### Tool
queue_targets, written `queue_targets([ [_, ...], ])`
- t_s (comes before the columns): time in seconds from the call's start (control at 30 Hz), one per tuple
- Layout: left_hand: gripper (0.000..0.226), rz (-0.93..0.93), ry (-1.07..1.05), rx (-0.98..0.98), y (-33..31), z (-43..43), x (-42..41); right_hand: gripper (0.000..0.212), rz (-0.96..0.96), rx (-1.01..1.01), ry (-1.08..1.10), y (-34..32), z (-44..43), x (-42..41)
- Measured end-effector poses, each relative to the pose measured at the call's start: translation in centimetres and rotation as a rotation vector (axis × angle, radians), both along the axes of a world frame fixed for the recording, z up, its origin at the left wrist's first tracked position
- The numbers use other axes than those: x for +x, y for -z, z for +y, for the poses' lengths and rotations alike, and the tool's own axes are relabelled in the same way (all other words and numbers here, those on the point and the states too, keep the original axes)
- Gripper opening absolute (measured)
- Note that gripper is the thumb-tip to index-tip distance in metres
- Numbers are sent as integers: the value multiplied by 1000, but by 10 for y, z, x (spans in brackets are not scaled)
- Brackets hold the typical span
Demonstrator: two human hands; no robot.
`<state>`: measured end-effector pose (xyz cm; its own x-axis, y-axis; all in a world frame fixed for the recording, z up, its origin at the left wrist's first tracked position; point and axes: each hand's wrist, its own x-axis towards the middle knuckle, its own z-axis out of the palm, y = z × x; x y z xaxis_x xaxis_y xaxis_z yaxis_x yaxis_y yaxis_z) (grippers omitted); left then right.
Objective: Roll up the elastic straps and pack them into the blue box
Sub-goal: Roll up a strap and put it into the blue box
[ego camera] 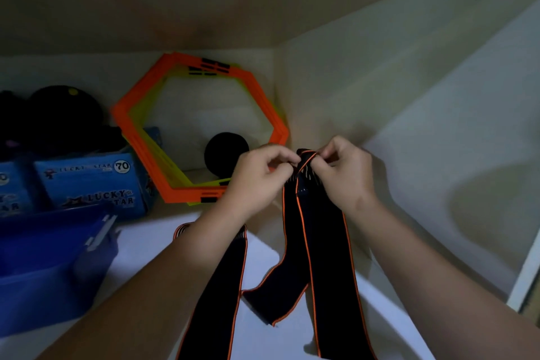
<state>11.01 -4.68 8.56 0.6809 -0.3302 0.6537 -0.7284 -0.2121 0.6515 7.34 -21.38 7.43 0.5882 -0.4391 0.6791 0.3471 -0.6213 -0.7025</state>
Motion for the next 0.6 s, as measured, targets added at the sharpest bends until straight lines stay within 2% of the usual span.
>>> queue_targets([
  [0.07,37,58,70,-54,0,-2,4,18,-24,-37,26,-4,2,-4],
  [0.13,68,117,121,42,-1,-6,8,15,-37,-98,38,-8,3,-7],
  [0.2,79,95,68,182,-2,-14,7,16,-64,-187,67,-11,3,-9],
  [0.3,61,-41,-68,157,-4,-25,5,19,-92,-266,69,-14,2,-13],
  [0.37,51,-17,-87,70,-7,-29,1,17,-47,-282,38,-16,-1,-15],
  [0.5,46,-1,-38,-1,-14,-34,-5,34,92,-312,-44,-24,-9,-16],
  [0.6,46,-62,-32,-9,-22,-36,-6,28,116,-389,-85,-34,-10,-17],
])
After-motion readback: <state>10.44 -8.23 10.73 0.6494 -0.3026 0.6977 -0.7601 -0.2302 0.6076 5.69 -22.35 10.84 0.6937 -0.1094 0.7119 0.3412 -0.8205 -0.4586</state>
